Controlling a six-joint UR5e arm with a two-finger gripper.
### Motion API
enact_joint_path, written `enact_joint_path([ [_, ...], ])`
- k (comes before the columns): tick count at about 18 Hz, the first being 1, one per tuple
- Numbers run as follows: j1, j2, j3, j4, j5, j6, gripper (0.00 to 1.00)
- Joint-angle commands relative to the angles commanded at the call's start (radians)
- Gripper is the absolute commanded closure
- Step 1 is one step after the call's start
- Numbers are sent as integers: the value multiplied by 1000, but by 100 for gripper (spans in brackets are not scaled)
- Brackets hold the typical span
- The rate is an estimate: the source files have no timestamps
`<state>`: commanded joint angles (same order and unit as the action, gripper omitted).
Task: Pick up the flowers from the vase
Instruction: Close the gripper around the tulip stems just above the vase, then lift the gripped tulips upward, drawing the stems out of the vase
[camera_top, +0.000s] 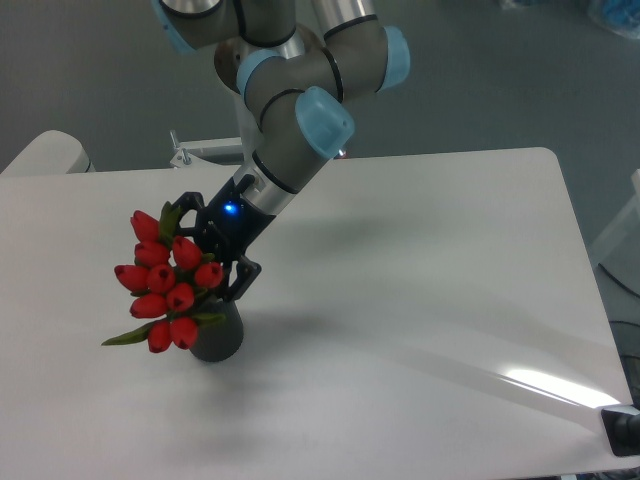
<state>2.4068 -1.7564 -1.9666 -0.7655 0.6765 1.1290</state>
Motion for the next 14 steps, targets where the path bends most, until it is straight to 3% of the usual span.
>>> enact_joint_path([
  [8,2,2,0,0,0,5,44],
  [14,2,2,2,6,0,11,56],
])
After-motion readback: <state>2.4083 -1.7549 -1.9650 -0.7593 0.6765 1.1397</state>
